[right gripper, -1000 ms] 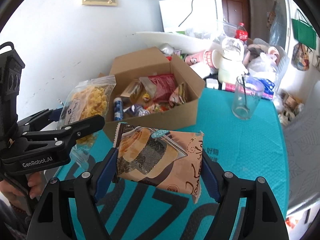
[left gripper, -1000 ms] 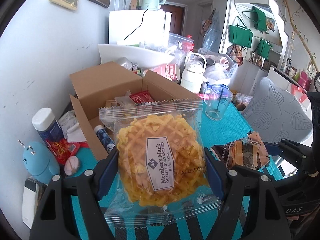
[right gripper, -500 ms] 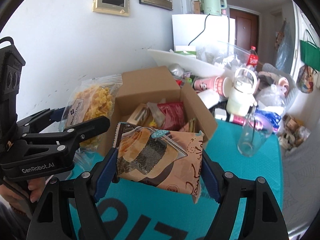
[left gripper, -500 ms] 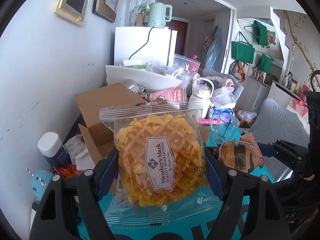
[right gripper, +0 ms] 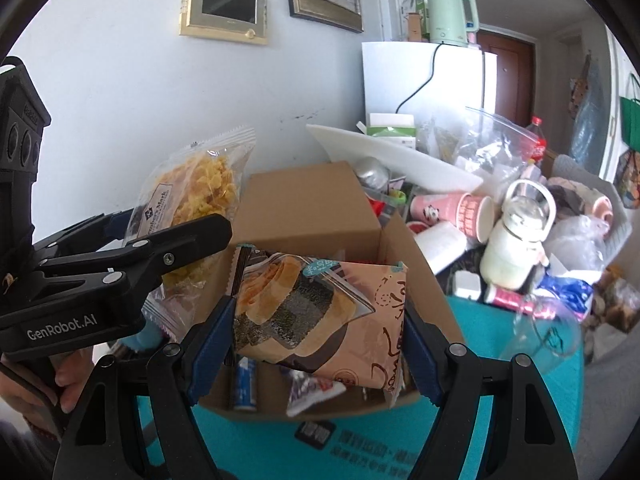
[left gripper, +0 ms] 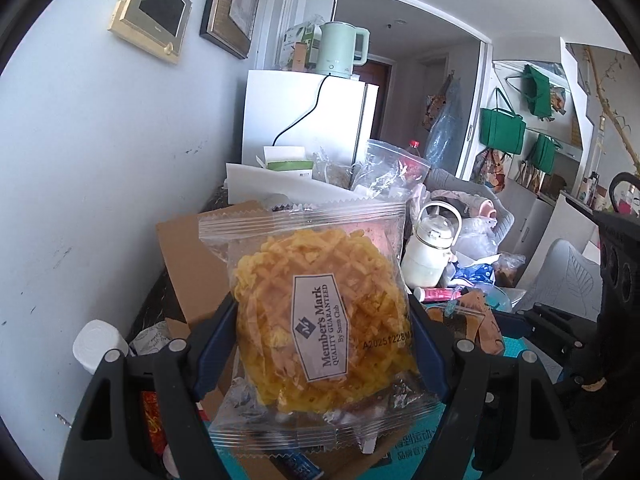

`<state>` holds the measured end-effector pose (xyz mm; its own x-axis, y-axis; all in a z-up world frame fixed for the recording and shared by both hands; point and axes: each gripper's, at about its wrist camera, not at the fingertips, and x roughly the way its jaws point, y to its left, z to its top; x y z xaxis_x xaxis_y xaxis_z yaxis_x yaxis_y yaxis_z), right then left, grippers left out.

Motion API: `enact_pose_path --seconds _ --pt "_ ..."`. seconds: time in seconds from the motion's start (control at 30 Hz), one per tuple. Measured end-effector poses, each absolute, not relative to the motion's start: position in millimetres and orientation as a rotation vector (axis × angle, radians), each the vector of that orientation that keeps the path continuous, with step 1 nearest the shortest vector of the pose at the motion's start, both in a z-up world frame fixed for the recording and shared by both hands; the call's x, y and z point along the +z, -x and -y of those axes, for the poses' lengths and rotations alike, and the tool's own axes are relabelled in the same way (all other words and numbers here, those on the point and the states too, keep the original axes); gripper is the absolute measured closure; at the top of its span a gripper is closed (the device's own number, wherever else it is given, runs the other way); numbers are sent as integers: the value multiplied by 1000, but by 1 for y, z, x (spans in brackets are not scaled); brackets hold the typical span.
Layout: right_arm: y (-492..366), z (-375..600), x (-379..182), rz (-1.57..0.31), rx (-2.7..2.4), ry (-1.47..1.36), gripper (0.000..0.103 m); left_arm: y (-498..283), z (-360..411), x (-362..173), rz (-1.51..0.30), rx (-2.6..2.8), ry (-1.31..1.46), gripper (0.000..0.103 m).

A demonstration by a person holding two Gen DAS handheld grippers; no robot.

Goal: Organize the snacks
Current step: 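Lift the waffle pack and snack bar and carry both over the box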

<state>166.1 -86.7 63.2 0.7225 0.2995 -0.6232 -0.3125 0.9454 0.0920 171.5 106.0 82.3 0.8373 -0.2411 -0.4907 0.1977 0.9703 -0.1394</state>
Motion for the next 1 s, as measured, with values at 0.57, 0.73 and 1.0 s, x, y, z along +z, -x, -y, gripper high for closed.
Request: enact_pose_path --seconds 0.57,0.73,1.0 --pt "-258 73 17 -782 354 30 25 -253 -115 36 -629 -111 54 25" --pt "-270 74 -4 -842 333 58 25 -266 -108 15 -686 -100 27 25" --pt "-277 77 -25 -909 309 97 24 -275 -89 -8 -776 -128 -19 25"
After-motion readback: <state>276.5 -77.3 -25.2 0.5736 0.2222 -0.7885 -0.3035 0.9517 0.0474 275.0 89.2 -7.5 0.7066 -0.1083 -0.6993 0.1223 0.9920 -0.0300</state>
